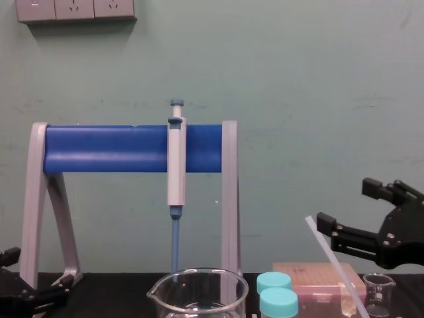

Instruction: Pick up the stirring rod with one hand, then place it down.

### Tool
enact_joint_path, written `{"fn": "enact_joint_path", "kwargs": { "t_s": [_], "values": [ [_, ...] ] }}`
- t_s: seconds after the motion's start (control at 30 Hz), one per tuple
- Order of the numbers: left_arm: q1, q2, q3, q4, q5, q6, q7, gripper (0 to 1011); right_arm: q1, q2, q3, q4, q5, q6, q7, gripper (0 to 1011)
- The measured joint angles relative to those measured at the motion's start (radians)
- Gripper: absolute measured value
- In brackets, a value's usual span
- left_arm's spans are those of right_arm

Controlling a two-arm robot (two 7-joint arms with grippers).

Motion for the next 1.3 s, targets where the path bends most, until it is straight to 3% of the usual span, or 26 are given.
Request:
{"fn": "enact_joint_path", "kwargs": {
  "t_s": [0.47,0.9,1.3],
  "values": [
    [0.000,0.000,0.000,0.000,0.000,0.000,0.000,1000,0.078,-0.045,0.008,0.080,0.119,0.162,0.146,1000],
    [0.000,0.000,0.000,0.000,0.000,0.000,0.000,1000,0.119,-0.082,0.020,0.151,0.157,0.250,0.225,1000],
    [0.000,0.000,0.000,0.000,0.000,0.000,0.000,1000,0.132,-0.102,0.035,0.188,0.141,0.284,0.252,1000]
  ]
}}
